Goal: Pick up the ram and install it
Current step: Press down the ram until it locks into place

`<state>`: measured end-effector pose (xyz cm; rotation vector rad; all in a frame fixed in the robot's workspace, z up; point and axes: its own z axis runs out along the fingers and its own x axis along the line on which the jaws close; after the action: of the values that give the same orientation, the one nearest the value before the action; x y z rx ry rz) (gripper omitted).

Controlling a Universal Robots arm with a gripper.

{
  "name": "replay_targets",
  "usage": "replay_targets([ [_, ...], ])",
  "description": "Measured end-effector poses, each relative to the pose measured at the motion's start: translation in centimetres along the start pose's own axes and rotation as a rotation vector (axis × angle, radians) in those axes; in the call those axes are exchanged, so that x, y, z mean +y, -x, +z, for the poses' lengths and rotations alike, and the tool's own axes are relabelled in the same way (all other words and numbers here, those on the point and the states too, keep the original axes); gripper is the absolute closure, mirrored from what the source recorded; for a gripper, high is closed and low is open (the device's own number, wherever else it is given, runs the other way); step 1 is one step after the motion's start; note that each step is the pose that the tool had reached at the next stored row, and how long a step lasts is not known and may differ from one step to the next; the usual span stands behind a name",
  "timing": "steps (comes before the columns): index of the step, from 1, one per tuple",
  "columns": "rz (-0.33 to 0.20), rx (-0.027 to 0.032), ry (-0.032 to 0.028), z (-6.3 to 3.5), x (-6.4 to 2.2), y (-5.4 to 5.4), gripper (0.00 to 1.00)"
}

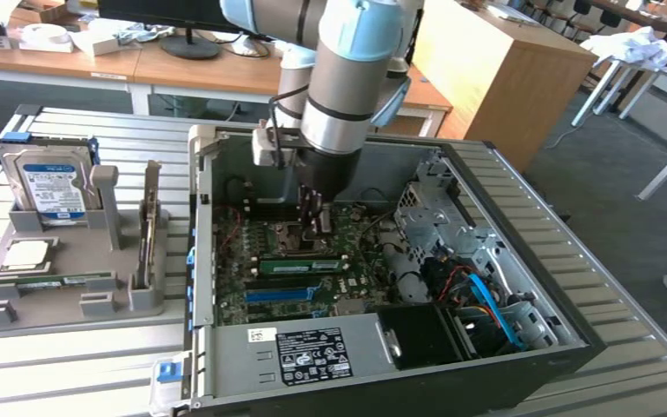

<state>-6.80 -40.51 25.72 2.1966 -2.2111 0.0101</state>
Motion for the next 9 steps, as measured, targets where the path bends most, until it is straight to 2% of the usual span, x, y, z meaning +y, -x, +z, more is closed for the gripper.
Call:
replay_targets([
  [6,0.000,0.0001,0.0000,0.04,1.11,0.00,0.90],
  [9,0.000,0.0001,0.0000,0.04,1.14,0.00,0.90],
])
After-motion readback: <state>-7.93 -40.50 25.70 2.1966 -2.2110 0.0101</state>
